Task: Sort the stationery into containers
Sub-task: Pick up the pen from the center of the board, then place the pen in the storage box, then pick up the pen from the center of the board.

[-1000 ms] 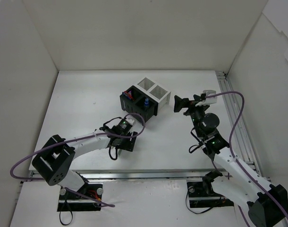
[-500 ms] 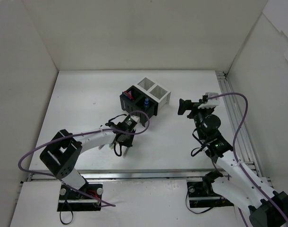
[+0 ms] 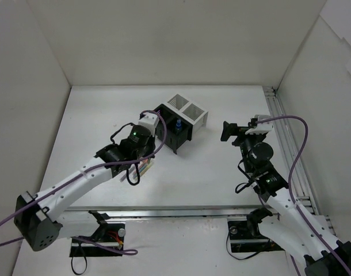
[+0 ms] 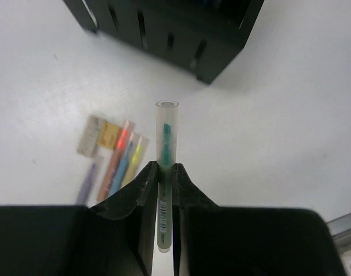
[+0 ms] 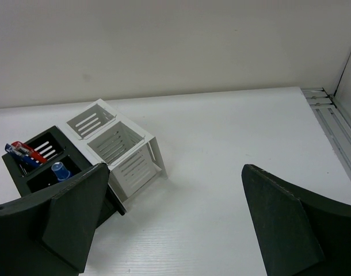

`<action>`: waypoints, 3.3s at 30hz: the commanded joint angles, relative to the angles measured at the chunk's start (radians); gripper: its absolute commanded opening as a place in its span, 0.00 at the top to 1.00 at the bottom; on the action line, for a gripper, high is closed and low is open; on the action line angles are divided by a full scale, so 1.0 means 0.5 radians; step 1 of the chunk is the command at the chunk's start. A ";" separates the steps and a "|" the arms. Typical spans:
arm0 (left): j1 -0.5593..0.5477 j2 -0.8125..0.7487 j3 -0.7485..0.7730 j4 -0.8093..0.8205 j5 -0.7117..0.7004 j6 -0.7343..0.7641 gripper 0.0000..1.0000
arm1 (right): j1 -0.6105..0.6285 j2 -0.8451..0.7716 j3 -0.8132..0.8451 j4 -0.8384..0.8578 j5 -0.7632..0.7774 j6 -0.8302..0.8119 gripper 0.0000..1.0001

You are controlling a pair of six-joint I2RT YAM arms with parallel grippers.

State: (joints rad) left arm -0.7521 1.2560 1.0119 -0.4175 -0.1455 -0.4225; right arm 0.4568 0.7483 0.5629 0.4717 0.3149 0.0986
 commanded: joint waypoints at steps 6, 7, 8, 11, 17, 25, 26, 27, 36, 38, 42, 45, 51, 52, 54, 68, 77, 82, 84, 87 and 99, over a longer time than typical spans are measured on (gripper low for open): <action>0.243 0.067 0.461 0.791 -0.096 0.605 1.00 | -0.061 -0.033 0.049 0.118 0.158 -0.074 0.02; 0.310 0.126 0.525 0.819 0.032 0.651 1.00 | -0.079 -0.024 0.052 0.118 0.177 -0.078 0.02; 0.338 0.184 0.638 0.899 0.103 0.679 1.00 | -0.082 -0.018 0.055 0.118 0.177 -0.084 0.02; 0.403 0.478 0.817 1.202 0.236 0.768 1.00 | -0.116 0.010 0.058 0.124 0.202 -0.096 0.02; 0.470 1.012 1.371 1.372 0.435 0.793 1.00 | -0.208 0.062 0.055 0.121 0.257 -0.084 0.02; 0.550 1.632 1.801 1.679 0.619 0.664 1.00 | -0.263 -0.012 0.055 -0.005 0.211 -0.081 0.02; 0.550 1.681 1.930 1.648 0.619 0.667 1.00 | -0.275 -0.012 0.055 -0.014 0.229 -0.084 0.02; 0.550 1.779 1.986 1.615 0.622 0.664 1.00 | -0.285 -0.009 0.055 -0.017 0.235 -0.090 0.02; 0.550 1.876 1.797 1.774 0.650 0.483 1.00 | -0.340 0.080 0.092 -0.032 0.208 -0.102 0.02; 0.550 1.823 1.589 1.911 0.681 0.443 1.00 | -0.358 0.090 0.092 -0.035 0.199 -0.102 0.02; 0.550 1.698 1.391 2.053 0.717 0.363 0.89 | -0.377 0.090 0.095 -0.035 0.165 -0.090 0.02; 0.550 1.627 1.373 1.986 0.779 0.366 0.74 | -0.380 0.077 0.095 -0.035 0.125 -0.075 0.02; 0.550 1.385 1.253 1.912 0.898 0.373 0.43 | -0.383 0.016 0.095 -0.075 0.033 -0.035 0.02; 0.550 1.339 1.232 1.891 0.908 0.376 0.39 | -0.383 0.007 0.095 -0.084 0.002 -0.032 0.02; 0.568 1.198 1.170 1.766 0.938 0.372 0.23 | -0.392 -0.015 0.092 -0.103 -0.022 -0.019 0.02; 0.679 -0.183 -0.032 0.299 0.203 0.201 0.00 | -0.401 -0.107 0.086 -0.226 -0.262 0.048 0.02; 0.799 -0.450 -0.597 -0.092 0.009 -0.284 0.00 | -0.410 -0.043 0.120 -0.244 -0.369 0.048 0.02; 0.844 -0.316 -0.732 0.053 0.046 -0.290 0.00 | -0.410 0.010 0.160 -0.271 -0.443 0.048 0.02; 0.845 -0.209 -0.738 0.126 0.036 -0.251 0.00 | -0.407 0.022 0.160 -0.272 -0.455 0.048 0.02; 0.872 -0.101 -0.729 0.218 0.009 -0.164 0.00 | -0.404 0.025 0.169 -0.293 -0.486 0.042 0.02; 0.937 0.267 -0.567 0.215 0.168 -0.020 0.21 | -0.414 0.059 0.169 -0.281 -0.449 0.002 0.02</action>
State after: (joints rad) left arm -0.2867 1.3846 0.6838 -0.3313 -0.0769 -0.4702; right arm 0.2604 0.7650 0.5949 0.2653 0.0883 0.1070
